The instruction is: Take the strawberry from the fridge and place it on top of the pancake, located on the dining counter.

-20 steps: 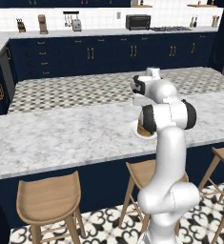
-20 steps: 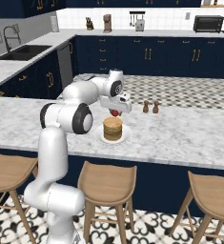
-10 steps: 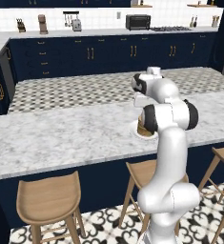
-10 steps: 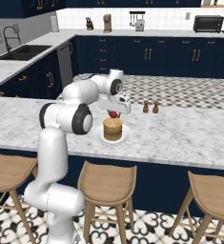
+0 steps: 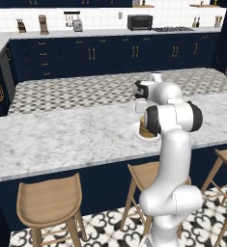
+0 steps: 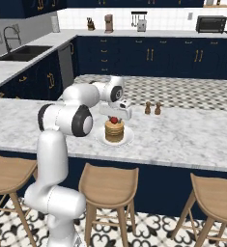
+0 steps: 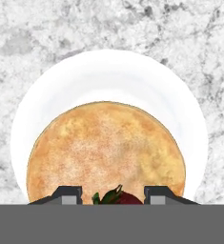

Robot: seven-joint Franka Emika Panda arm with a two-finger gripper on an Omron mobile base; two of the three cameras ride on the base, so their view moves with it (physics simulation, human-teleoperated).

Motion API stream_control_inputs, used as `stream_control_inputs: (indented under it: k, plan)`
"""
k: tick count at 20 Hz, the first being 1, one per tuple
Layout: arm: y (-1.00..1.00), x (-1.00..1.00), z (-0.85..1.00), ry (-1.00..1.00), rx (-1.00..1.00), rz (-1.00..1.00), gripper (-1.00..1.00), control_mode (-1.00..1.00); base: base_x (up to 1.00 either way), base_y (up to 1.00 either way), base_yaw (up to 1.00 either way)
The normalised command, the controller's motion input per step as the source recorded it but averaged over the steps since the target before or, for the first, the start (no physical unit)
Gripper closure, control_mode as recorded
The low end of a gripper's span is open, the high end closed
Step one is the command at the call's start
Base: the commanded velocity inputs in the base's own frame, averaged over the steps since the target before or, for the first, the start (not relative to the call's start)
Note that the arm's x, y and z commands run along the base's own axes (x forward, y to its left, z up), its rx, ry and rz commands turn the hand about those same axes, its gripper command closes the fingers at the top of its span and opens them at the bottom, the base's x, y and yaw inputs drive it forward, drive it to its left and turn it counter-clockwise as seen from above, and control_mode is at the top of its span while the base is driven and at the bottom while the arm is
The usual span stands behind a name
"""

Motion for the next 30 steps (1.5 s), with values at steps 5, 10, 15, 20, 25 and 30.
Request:
stream_control_inputs:
  k: [5, 10, 15, 20, 25, 30]
  plan:
    - [-0.02, 0.01, -0.06, -0.05, 0.0, 0.02, 1.0, -1.0, 0.0, 0.0, 0.0]
    - [0.0, 0.0, 0.0, 0.0, 0.0, 0.0, 1.0, -1.0, 0.0, 0.0, 0.0]
    - [0.0, 0.12, 0.05, 0.0, 0.0, 0.0, 1.0, -1.0, 0.0, 0.0, 0.0]
    - [0.0, 0.04, 0.0, 0.0, 0.0, 0.04, 1.0, -1.0, 0.0, 0.0, 0.0]
    - [0.0, 0.0, 0.0, 0.0, 0.0, 0.07, -1.0, -1.0, 0.0, 0.0, 0.0]
    - [0.0, 0.0, 0.0, 0.0, 0.0, 0.04, -1.0, -1.0, 0.0, 0.0, 0.0]
